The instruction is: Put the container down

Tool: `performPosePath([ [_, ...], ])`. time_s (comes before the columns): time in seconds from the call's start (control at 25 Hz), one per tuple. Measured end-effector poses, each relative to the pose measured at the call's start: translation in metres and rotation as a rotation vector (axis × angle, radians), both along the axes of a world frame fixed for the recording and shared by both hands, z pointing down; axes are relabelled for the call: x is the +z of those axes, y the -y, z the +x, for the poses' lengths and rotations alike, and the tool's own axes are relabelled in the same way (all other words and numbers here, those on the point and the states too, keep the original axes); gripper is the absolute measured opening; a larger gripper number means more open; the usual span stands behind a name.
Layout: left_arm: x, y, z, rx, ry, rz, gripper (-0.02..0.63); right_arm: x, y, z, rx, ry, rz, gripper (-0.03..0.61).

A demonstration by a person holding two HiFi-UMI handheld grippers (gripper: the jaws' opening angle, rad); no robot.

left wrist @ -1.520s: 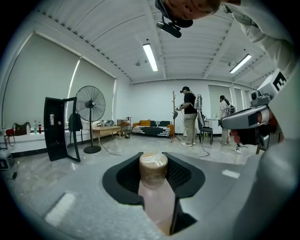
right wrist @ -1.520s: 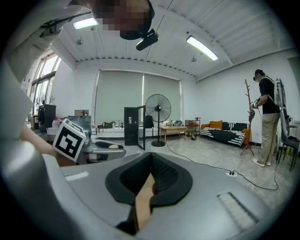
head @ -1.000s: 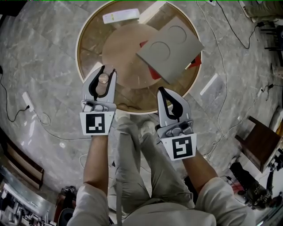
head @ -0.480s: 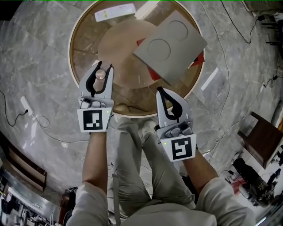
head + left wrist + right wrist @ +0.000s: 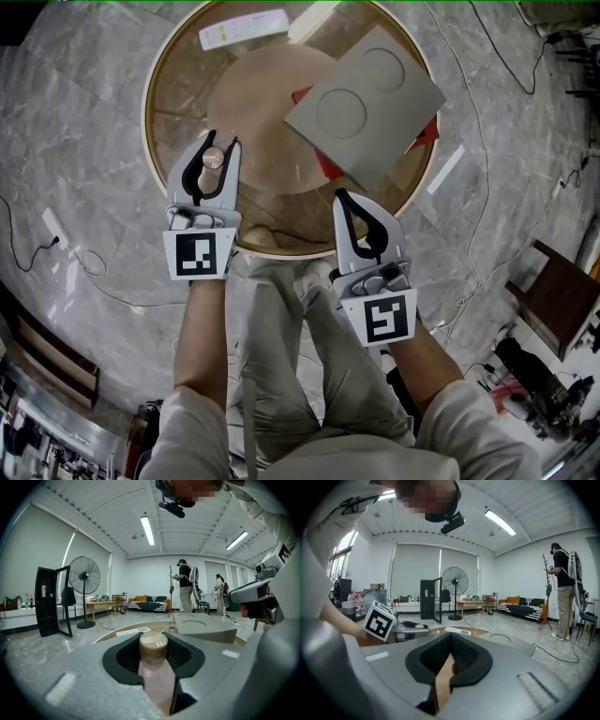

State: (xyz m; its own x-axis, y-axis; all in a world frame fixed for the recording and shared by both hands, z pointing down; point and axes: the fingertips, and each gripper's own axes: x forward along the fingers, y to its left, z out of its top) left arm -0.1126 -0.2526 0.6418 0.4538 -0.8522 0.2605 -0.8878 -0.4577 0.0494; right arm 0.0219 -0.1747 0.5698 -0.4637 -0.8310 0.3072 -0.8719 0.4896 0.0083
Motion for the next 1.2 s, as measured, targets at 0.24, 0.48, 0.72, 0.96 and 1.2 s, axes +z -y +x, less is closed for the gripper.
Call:
performPosePath([
  [0.24,0.008,0.001,0.000,0.004,-0.006,0.013,0.127,0.006,0.002,0.000,-0.004,-0.004,0.003,0.000],
  [0.48,0.019,0.002,-0.002,0.005,-0.012,0.014,0.127,0.014,0.004,-0.005,-0.013,-0.008,0.002,0.000],
  [0.72,0.022,0.002,-0.001,0.011,-0.017,0.032,0.129,0.023,0.004,-0.007,-0.022,-0.011,-0.003,0.000],
  [0.96,0.023,0.000,-0.002,0.009,-0.024,0.044,0.132,0.025,0.002,-0.011,-0.028,-0.006,-0.005,0.000],
  [1.2,0.023,0.002,-0.002,0.026,-0.023,0.041,0.140,0.022,0.004,-0.012,-0.034,-0.006,-0.004,0.001],
])
